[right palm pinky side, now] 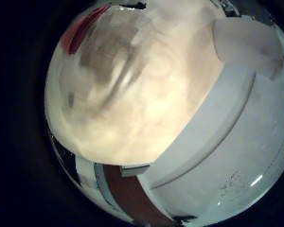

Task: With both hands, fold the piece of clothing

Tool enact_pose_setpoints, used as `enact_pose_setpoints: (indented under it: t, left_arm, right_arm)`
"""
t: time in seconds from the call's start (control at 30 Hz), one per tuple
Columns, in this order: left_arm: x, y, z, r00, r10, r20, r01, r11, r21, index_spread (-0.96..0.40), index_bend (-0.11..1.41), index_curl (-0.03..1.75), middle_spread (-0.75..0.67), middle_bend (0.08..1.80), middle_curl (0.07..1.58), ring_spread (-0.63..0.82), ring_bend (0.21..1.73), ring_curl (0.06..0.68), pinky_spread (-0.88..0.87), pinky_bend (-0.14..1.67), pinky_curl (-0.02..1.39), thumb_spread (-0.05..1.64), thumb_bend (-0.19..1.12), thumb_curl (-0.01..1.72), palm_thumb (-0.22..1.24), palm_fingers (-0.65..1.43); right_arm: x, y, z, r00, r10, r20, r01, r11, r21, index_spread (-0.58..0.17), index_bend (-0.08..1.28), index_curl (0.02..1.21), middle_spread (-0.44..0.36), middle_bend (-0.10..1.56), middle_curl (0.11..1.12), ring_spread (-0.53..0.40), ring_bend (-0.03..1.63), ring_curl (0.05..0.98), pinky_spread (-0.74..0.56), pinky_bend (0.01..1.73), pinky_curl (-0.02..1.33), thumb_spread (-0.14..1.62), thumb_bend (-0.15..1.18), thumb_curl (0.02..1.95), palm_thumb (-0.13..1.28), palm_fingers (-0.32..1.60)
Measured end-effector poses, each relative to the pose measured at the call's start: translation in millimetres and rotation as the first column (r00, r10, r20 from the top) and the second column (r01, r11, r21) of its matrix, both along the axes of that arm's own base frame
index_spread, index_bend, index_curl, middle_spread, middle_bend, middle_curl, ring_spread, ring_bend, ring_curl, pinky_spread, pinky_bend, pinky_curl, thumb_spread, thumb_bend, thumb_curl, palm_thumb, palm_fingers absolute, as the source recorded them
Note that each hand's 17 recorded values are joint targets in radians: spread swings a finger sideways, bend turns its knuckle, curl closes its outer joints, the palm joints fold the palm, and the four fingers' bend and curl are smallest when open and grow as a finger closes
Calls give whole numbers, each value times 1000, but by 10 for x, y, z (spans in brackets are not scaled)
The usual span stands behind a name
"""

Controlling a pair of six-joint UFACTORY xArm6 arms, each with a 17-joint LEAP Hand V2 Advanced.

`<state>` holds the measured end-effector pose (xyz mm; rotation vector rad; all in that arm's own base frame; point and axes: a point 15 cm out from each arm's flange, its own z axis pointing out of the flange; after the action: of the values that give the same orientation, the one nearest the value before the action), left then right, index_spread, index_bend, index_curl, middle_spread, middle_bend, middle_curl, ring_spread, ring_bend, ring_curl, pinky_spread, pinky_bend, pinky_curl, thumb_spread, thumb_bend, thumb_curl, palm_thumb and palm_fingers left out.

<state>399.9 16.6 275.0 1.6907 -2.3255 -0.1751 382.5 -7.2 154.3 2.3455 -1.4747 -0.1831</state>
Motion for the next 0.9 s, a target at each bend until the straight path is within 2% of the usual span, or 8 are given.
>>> enact_pose_setpoints:
  t: [0.3, 0.5, 0.7, 0.73, 0.8, 0.83, 0.87, 0.9]
  left_arm:
    - [-93, 71, 26, 1000, -5, -10, 5, 1000, 24, 131, 152, 287, 481, 161, 198, 605, 407, 202, 585, 226, 313, 1139, -20, 305, 408, -79]
    - [-115, 77, -20, 1000, -6, -23, 6, 1000, 26, 131, 153, 279, 481, 163, 193, 605, 404, 204, 584, 224, 314, 1136, -20, 303, 408, -76]
    - [-140, 111, -31, 999, -11, -36, 13, 999, 41, 135, 154, 273, 485, 165, 193, 605, 400, 206, 584, 220, 315, 1135, -19, 302, 408, -74]
    - [-140, 118, -22, 999, -11, -36, 13, 999, 44, 136, 154, 272, 486, 165, 193, 605, 399, 207, 584, 220, 316, 1134, -19, 302, 408, -73]
    - [-133, 120, -15, 999, -11, -34, 12, 999, 45, 137, 154, 271, 487, 165, 193, 605, 398, 207, 585, 219, 316, 1134, -19, 301, 408, -73]
    - [-130, 120, -14, 999, -11, -33, 13, 999, 45, 138, 156, 272, 488, 164, 192, 605, 397, 207, 584, 221, 317, 1134, -19, 301, 408, -71]
    - [-120, 121, -5, 999, -12, -31, 13, 999, 45, 138, 155, 272, 485, 168, 194, 605, 395, 207, 584, 220, 317, 1134, -19, 301, 408, -69]
    - [-112, 121, -5, 999, -12, -29, 13, 999, 45, 138, 157, 272, 485, 167, 194, 605, 394, 207, 584, 219, 318, 1134, -19, 301, 408, -69]
  right_arm:
    - [274, 138, -57, 998, 22, 61, -22, 1000, -8, -341, 169, 351, -34, 281, 334, 102, 411, 219, 237, 383, 272, 938, -27, 301, 469, 170]
    - [360, 111, -110, 996, -1, 87, 2, 1000, -5, -334, 165, 333, -39, 281, 339, 72, 404, 219, 213, 360, 270, 940, -24, 308, 494, 220]
    - [656, 116, -162, 994, -17, 106, 21, 999, -41, -326, 167, 317, -58, 277, 341, 4, 440, 227, 132, 360, 268, 935, -28, 312, 507, 305]
    - [681, 95, -179, 994, -12, 105, 17, 998, -56, -326, 184, 319, -71, 311, 350, -29, 459, 226, 101, 337, 257, 934, -28, 311, 511, 380]
    - [683, 62, -192, 995, 0, 99, 8, 997, -81, -355, 237, 335, -114, 400, 376, -128, 550, 239, 7, 335, 241, 927, -30, 314, 512, 697]
    - [677, 51, -188, 995, -1, 98, 9, 996, -90, -363, 224, 325, -127, 404, 375, -161, 551, 226, -35, 336, 224, 925, -30, 314, 512, 724]
    - [670, 33, -190, 995, -4, 96, 14, 995, -99, -385, 236, 338, -165, 442, 391, -228, 636, 254, -140, 427, 245, 924, -30, 315, 512, 986]
    - [670, 29, -190, 995, -4, 96, 13, 995, -100, -401, 223, 329, -198, 447, 393, -273, 666, 253, -223, 480, 240, 923, -30, 315, 513, 1102]
